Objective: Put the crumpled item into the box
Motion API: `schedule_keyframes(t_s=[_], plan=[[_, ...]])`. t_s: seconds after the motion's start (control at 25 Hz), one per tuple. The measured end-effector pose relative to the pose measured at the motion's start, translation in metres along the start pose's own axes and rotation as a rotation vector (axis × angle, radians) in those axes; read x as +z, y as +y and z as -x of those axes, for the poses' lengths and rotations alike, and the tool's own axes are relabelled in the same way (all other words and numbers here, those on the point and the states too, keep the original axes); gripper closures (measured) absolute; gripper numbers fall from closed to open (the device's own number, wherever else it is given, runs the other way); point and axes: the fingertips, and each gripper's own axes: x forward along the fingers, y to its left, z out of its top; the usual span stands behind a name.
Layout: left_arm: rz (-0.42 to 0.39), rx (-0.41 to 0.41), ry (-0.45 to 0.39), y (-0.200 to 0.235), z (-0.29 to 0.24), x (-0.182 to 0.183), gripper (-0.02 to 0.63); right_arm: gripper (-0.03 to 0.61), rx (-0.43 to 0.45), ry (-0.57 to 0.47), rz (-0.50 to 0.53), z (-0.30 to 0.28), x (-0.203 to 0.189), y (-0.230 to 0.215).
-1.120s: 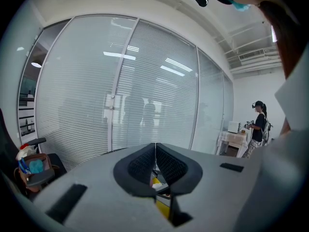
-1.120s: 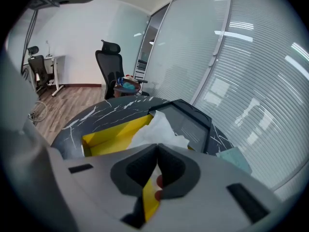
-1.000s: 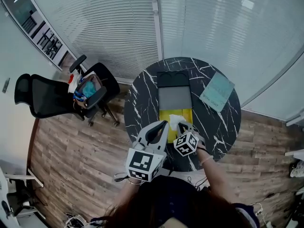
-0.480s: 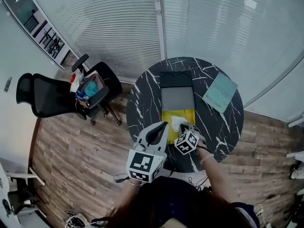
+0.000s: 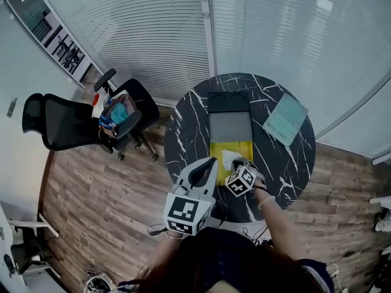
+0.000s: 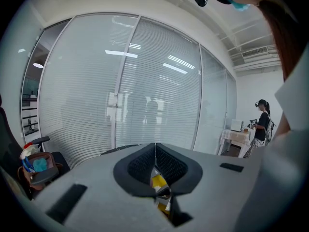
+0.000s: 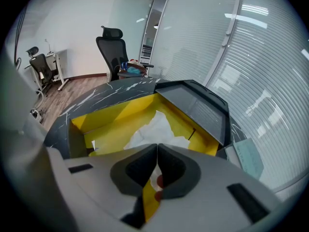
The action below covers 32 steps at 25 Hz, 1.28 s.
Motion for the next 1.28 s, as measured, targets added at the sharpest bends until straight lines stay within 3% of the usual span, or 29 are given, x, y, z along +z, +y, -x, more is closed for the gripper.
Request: schedule_keyframes(t_s=[0.68,0.76,1.28], plan=[[0.003,0.007,0.004,0.000,0.002,-0.001,0.585,0.549,-0.005,0.000,0.011,0.003,0.007,-0.004],[0.002,0.007,0.000,-0.001,0.003,-0.001,0.586,0.511,-0.003,-0.006,0.006,0.005,0.009,-0.003],[-0.009,0.012,-0.024,-0.014,0.020,0.002,0.584,0.525,-0.067,-0.105,-0.076,0.048,0.024,-0.008]])
